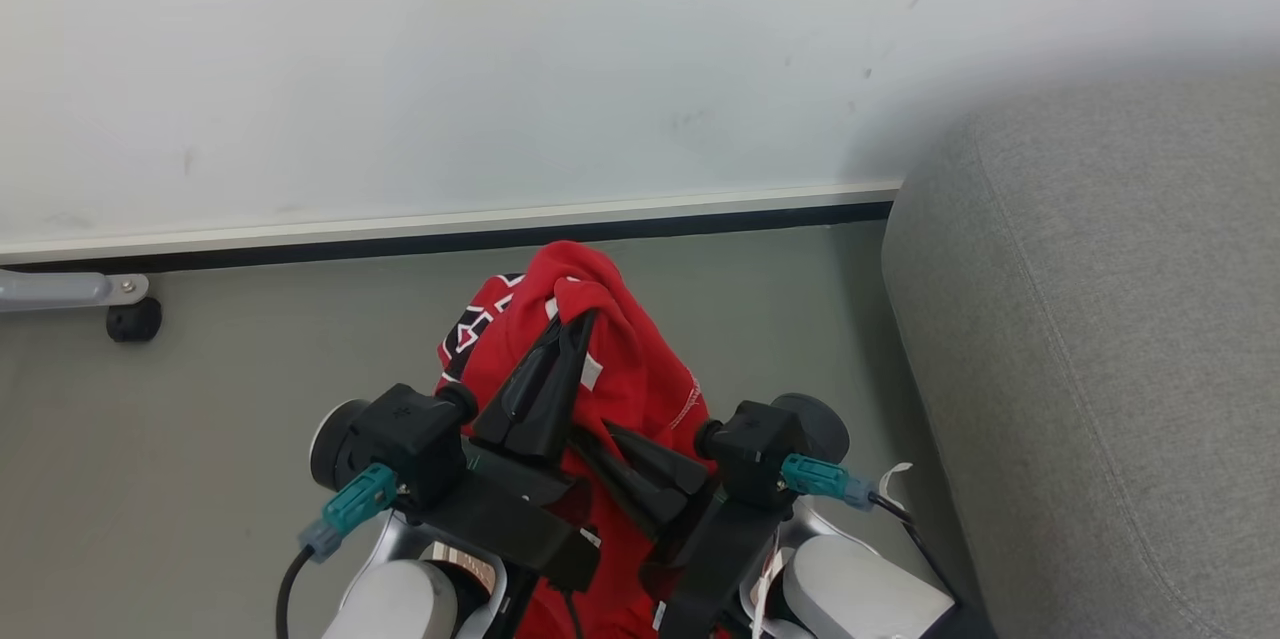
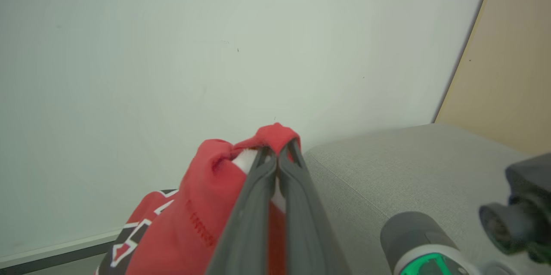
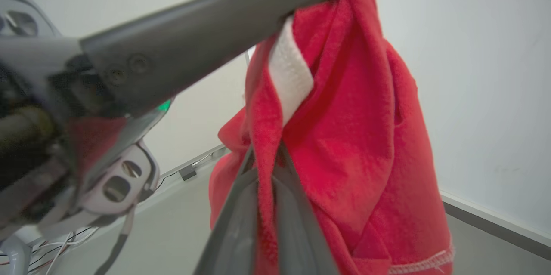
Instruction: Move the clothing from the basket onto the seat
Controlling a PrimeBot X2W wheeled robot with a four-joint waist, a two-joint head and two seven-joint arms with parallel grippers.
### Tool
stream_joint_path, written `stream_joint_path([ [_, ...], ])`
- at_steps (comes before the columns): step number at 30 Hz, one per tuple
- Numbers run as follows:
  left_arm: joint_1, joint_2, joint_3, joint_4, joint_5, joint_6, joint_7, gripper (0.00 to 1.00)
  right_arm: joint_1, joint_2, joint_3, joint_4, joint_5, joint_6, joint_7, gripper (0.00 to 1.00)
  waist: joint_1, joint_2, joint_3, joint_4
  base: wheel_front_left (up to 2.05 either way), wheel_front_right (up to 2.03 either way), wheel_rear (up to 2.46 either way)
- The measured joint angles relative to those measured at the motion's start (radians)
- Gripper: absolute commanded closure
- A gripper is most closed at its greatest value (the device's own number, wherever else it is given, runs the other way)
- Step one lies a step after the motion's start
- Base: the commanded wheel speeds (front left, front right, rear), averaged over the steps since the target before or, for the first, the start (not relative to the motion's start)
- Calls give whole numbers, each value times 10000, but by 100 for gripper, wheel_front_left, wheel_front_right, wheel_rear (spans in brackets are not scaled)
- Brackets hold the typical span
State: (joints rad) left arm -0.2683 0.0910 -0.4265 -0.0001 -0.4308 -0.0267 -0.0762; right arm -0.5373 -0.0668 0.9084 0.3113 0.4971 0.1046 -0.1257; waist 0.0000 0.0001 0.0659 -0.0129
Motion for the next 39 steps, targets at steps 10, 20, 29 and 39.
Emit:
stream_joint_path([
  [10,0,44,10,-50,-27,-10,94,0,-309,2,56,447,545,-257,-445,100,0,0,12,-25,0,0,0],
  [20,158,209,-374,-213,-10,-186,322,0,-596,-4,-915,1018,690,-489,-855,100,0,0,53,-114,0,0,0],
  [29,563,474,-1168,-198,263,-439,677,0,-723,-487,-1632,1480,800,-671,-1045,100,0,0,130,-196,0,0,0],
  [39,739,663,-1758,-288,683,-533,924,0,-723,-698,-2180,1720,934,-878,-1137,100,0,0,315,-519,0,0,0],
])
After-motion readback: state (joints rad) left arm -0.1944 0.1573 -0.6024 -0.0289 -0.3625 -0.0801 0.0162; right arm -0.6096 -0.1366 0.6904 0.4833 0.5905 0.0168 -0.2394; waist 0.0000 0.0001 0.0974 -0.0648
